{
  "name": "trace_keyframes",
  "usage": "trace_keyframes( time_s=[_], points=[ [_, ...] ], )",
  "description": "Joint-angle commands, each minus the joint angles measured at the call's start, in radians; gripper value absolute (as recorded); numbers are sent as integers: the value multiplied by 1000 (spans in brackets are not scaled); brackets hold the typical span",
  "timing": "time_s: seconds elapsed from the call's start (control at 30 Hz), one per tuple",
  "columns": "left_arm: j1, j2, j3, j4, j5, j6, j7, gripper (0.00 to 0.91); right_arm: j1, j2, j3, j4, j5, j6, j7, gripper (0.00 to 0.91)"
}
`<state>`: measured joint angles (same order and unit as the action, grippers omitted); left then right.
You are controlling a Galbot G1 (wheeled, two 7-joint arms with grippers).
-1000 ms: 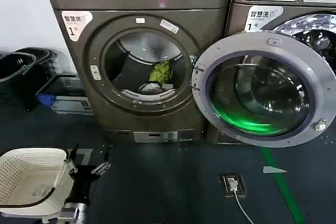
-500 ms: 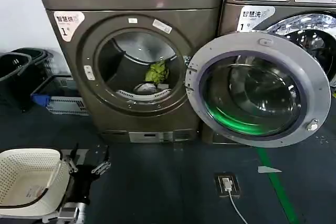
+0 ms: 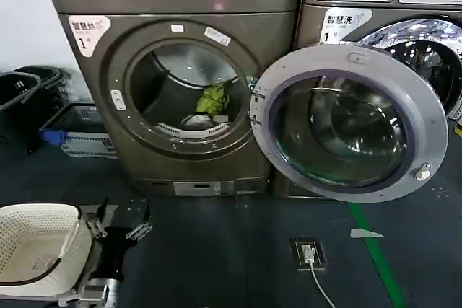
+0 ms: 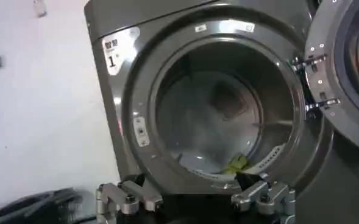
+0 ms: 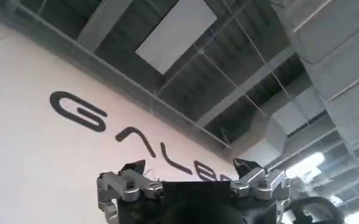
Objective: Grasp the clothes from the dryer.
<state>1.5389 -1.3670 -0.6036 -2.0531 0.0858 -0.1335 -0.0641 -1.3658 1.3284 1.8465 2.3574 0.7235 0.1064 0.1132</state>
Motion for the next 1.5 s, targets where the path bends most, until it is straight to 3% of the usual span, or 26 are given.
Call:
trace_keyframes(
  time_s=[0.03, 1.5],
  points=[
    [0, 1, -1, 0, -1, -1, 0, 907, 2, 1, -2, -1, -7, 6, -5, 907],
    [7, 0, -1, -6, 4, -5, 5, 907, -4, 6, -1, -14, -8, 46, -41, 907]
  ],
)
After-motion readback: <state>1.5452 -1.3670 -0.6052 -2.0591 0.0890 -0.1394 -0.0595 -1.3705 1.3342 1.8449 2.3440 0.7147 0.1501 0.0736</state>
